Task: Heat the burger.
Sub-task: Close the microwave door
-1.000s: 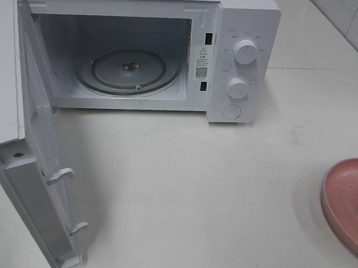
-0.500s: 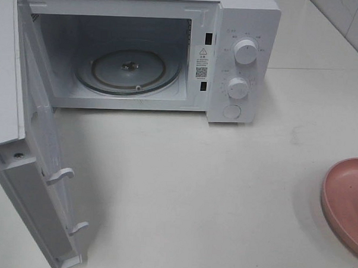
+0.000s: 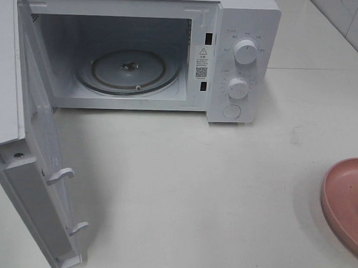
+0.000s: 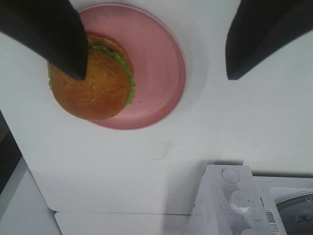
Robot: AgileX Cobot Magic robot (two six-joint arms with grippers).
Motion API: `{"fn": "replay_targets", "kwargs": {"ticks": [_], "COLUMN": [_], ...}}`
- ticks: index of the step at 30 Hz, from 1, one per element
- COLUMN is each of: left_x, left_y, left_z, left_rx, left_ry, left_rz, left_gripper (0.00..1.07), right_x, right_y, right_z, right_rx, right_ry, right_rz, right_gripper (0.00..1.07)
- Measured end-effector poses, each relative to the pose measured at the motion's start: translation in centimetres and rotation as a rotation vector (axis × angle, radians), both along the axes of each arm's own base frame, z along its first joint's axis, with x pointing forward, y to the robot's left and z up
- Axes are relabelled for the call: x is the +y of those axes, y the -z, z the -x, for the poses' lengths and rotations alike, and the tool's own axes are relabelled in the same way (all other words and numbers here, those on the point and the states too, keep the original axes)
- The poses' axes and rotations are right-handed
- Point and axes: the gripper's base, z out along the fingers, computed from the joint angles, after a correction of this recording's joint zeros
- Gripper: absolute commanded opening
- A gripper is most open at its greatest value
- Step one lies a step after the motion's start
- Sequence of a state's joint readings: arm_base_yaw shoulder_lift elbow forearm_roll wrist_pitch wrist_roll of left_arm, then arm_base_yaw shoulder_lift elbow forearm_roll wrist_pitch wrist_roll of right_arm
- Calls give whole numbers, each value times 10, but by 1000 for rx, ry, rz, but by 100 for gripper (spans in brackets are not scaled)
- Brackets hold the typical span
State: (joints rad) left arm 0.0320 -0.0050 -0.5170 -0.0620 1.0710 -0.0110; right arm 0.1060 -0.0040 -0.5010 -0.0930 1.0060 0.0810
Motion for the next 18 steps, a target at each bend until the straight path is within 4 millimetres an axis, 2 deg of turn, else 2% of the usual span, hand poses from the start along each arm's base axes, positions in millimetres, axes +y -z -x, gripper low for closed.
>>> {"fn": "replay_targets", "kwargs": {"ticks": [18], "left_x": [0], "left_y": [0], "left_z": [0], "left_rx": [0], "left_ry": [0], "left_rz": [0], "left_gripper": [100], "right_x": [1], "right_y": [0], "right_z": [0], "right_rx": [0], "right_ry": [6], "right_rz": [-4], "right_gripper": [76]}}
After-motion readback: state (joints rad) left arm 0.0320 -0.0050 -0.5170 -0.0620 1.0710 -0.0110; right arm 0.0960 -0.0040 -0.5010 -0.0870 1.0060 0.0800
